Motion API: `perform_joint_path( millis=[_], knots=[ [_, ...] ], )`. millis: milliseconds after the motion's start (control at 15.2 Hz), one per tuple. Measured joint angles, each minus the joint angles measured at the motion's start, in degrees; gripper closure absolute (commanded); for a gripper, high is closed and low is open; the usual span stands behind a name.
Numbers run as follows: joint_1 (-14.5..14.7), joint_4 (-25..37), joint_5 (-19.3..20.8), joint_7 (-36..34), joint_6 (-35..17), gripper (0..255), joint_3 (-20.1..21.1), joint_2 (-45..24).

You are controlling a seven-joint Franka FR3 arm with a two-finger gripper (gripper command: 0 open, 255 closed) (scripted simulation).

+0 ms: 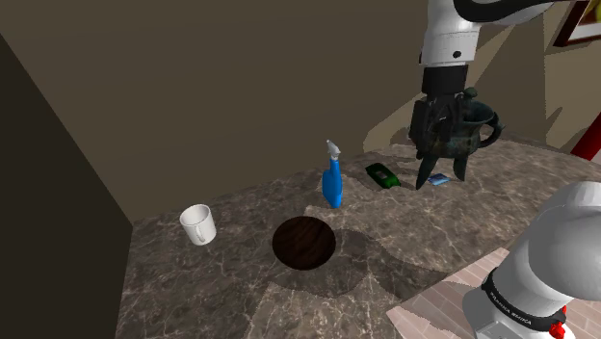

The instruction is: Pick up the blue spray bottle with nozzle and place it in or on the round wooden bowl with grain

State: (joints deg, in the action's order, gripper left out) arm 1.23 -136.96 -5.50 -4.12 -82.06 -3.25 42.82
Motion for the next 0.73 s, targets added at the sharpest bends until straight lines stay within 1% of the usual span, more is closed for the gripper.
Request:
perform_joint_path(
  millis=[132,264,660,726],
  knots=[
    [0.04,0.38,-0.11,-0.20,-0.58,0,0.13,-1.16],
    [0.05,1.28,-0.21,-0.53,-2.58,0,0.28,-4.90],
    [0.33,7.42,-1.01,-2.50,-8.55,0,1.19,-19.83],
    [0.38,9.17,-1.12,-2.87,-9.13,0,1.30,-22.62]
  ],
)
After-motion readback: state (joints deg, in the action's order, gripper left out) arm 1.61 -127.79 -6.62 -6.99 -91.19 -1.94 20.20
